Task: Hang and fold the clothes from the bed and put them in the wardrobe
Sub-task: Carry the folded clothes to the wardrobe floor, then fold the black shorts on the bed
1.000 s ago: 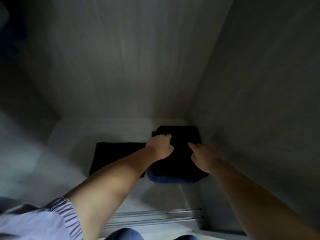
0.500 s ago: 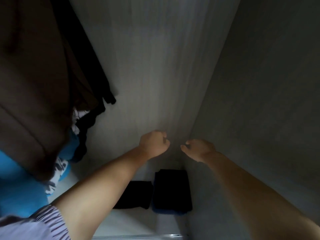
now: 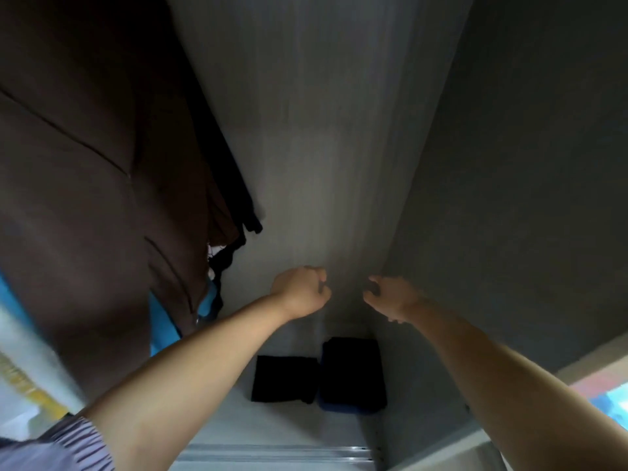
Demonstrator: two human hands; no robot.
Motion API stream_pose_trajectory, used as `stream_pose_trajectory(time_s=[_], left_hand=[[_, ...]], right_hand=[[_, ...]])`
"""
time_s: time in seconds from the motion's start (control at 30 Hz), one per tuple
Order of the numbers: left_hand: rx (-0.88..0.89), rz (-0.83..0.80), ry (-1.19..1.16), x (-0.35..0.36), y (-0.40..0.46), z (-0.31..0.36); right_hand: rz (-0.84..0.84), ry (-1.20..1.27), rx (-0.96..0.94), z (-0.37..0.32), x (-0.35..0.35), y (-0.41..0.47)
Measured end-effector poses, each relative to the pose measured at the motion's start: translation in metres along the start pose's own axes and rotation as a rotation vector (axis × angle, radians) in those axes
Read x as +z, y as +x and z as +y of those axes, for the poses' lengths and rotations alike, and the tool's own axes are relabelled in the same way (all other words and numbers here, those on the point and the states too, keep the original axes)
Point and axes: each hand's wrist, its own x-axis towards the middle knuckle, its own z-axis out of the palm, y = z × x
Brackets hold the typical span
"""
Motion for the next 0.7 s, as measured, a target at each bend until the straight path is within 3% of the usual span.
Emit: stream_pose_trajectory(time_s=[0.23,0.4,0.7], left_hand=[[0.129,-0.055,0.042,-0.015,-0.069,-0.036],[0.269,-0.062,0.071,-0.027,-0.114,-0.033],[0.742,-0.187,0.16,0.009,-0.179,0.085]], right_hand=[[0.071,0.022,0.046,-0.036,0.012,-0.084],[0.095,0.126,0.208,-0.046,0.043,-0.157],[0.12,0.198,0.566,0.035,0.094,-0.344]])
